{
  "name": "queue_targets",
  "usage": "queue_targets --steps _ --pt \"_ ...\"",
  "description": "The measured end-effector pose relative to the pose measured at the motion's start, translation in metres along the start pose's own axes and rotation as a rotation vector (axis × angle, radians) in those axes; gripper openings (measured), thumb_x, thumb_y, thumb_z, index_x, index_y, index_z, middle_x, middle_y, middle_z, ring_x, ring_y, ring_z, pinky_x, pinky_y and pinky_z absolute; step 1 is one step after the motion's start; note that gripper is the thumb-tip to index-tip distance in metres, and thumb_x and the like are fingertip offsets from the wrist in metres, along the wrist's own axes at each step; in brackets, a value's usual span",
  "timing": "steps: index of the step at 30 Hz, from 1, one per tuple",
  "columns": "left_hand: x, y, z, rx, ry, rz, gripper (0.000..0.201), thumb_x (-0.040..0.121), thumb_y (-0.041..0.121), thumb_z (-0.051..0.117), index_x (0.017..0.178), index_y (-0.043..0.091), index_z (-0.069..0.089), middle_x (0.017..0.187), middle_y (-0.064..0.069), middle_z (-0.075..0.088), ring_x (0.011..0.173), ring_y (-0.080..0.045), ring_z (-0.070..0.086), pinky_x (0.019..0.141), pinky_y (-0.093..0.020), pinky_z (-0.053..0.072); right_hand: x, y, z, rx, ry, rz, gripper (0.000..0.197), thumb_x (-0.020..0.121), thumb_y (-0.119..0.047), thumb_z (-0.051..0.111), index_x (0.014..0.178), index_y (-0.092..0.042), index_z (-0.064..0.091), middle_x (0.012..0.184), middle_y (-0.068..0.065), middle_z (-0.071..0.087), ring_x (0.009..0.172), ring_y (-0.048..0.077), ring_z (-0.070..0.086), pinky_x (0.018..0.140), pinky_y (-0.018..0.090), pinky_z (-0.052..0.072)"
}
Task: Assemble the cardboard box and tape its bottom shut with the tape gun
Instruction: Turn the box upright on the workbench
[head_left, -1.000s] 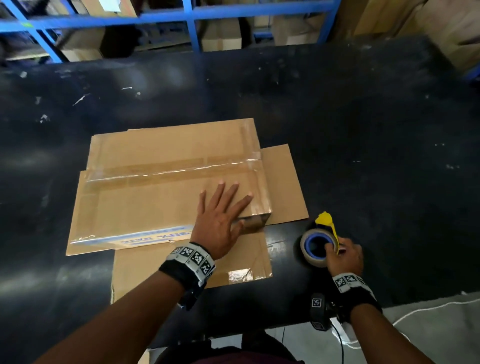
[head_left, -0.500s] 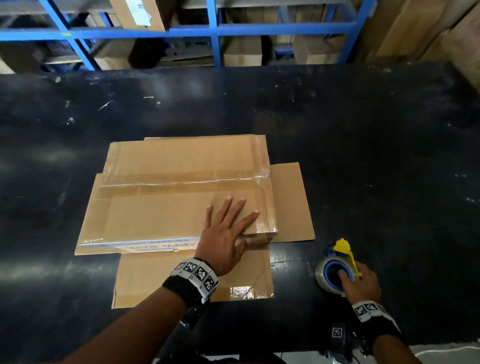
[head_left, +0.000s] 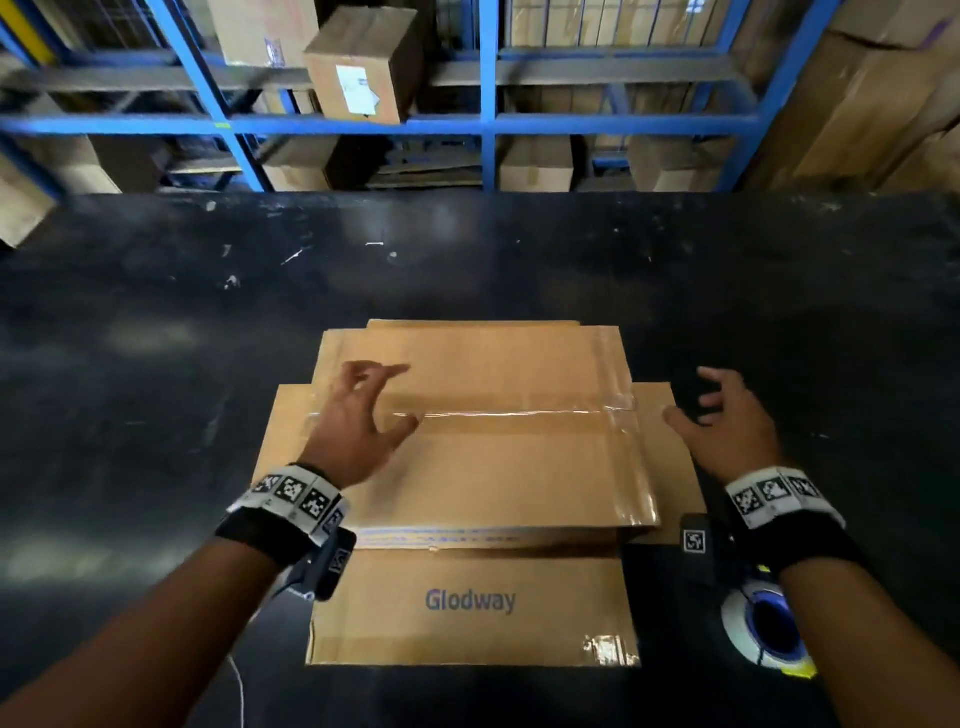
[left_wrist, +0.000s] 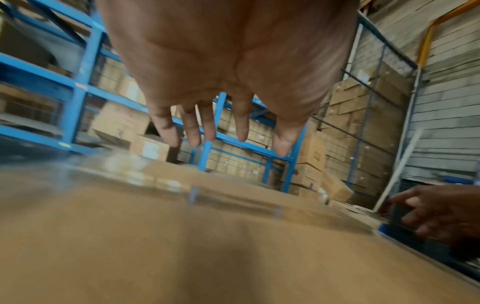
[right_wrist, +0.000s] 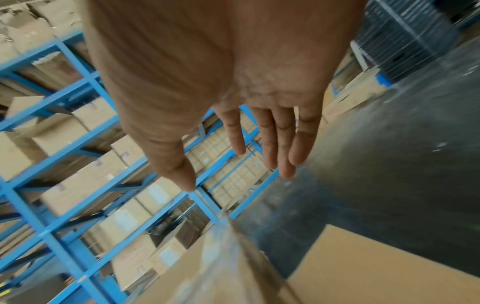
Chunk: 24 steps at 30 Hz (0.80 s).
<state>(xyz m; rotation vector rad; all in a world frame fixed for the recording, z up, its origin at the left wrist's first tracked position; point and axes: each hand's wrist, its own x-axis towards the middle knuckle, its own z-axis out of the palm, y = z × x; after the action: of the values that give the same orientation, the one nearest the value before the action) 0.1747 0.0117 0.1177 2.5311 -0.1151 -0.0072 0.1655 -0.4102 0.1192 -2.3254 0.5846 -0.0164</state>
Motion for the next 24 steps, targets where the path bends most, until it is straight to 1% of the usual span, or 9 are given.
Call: queue_targets --steps 3,6,9,11,12,15,18,21,24 --pt "0.035 -0.041 -0.031 0.083 -0.004 -0.191 0.07 0.085 0.054 0.075 0.146 0.031 0.052 0.142 -0.018 0.043 0.131 -0.039 0.052 0.114 -0.05 0.044 0.025 -0.041 0.022 -0.099 -0.13 -0.038 0.083 0.073 -0.05 0.079 0.144 -0.035 0.038 0.129 0.008 0.057 0.115 0.03 0.058 0.094 0.047 0.05" --pt "0.069 -0.063 -0.047 0.135 -0.092 -0.34 0.081 0.082 0.061 0.075 0.15 0.03 0.044 0.146 -0.022 0.042 0.127 -0.043 0.057 0.113 -0.051 0.045 0.05 -0.065 0.042 -0.197 -0.236 -0.014 0.098 0.065 -0.06 0.078 0.148 -0.038 0.03 0.141 0.015 0.05 0.126 0.037 0.051 0.101 0.052 0.047" --pt "0.1 -0.075 -0.048 0.145 -0.196 -0.422 0.098 0.077 0.071 0.073 0.157 0.032 0.033 0.158 -0.021 0.037 0.135 -0.043 0.053 0.115 -0.051 0.043 0.077 -0.075 0.06 -0.312 -0.366 0.057 0.121 0.051 -0.073 0.077 0.152 -0.042 0.018 0.153 0.015 0.036 0.133 0.041 0.045 0.104 0.053 0.044" --pt "0.12 -0.08 -0.044 0.138 -0.254 -0.446 0.108 0.073 0.077 0.072 0.161 0.035 0.026 0.162 -0.019 0.039 0.141 -0.042 0.049 0.118 -0.052 0.04 0.094 -0.078 0.07 -0.378 -0.421 0.074 0.136 0.039 -0.082 0.074 0.154 -0.045 0.01 0.159 0.014 0.03 0.136 0.041 0.041 0.108 0.054 0.04" --pt "0.128 -0.083 -0.04 0.124 -0.28 -0.465 0.11 0.072 0.078 0.072 0.162 0.037 0.023 0.162 -0.017 0.041 0.142 -0.041 0.048 0.118 -0.052 0.04 0.101 -0.08 0.075 -0.401 -0.44 0.079 0.139 0.038 -0.084 0.074 0.154 -0.046 0.007 0.161 0.013 0.028 0.138 0.041 0.039 0.11 0.053 0.038" --pt "0.147 -0.086 -0.031 0.091 -0.347 -0.512 0.113 0.068 0.079 0.074 0.162 0.039 0.024 0.162 -0.012 0.043 0.145 -0.039 0.046 0.12 -0.051 0.037 0.117 -0.086 0.085 -0.409 -0.494 0.083 0.136 0.048 -0.08 0.078 0.157 -0.041 0.006 0.163 0.007 0.025 0.144 0.039 0.033 0.114 0.05 0.033" --pt "0.155 -0.089 -0.026 0.132 -0.388 -0.51 0.107 0.064 0.078 0.078 0.155 0.037 0.04 0.157 -0.007 0.05 0.14 -0.036 0.051 0.115 -0.051 0.042 0.125 -0.095 0.091 -0.435 -0.52 0.077 0.14 0.041 -0.082 0.077 0.157 -0.036 0.015 0.161 0.004 0.031 0.142 0.035 0.037 0.113 0.048 0.034" --pt "0.154 -0.084 -0.028 0.15 -0.372 -0.517 0.098 0.067 0.071 0.083 0.149 0.031 0.048 0.151 -0.008 0.055 0.134 -0.035 0.055 0.109 -0.05 0.046 0.126 -0.101 0.092 -0.441 -0.509 0.068 0.128 0.046 -0.077 0.081 0.153 -0.029 0.027 0.152 0.006 0.043 0.134 0.034 0.046 0.107 0.045 0.04" --pt "0.153 -0.071 -0.044 0.136 -0.313 -0.5 0.093 0.07 0.064 0.085 0.146 0.025 0.05 0.149 -0.01 0.057 0.131 -0.035 0.057 0.108 -0.049 0.047 0.121 -0.113 0.079 -0.409 -0.452 0.016 0.125 0.047 -0.076 0.082 0.15 -0.027 0.031 0.147 0.006 0.047 0.131 0.034 0.048 0.105 0.046 0.043"
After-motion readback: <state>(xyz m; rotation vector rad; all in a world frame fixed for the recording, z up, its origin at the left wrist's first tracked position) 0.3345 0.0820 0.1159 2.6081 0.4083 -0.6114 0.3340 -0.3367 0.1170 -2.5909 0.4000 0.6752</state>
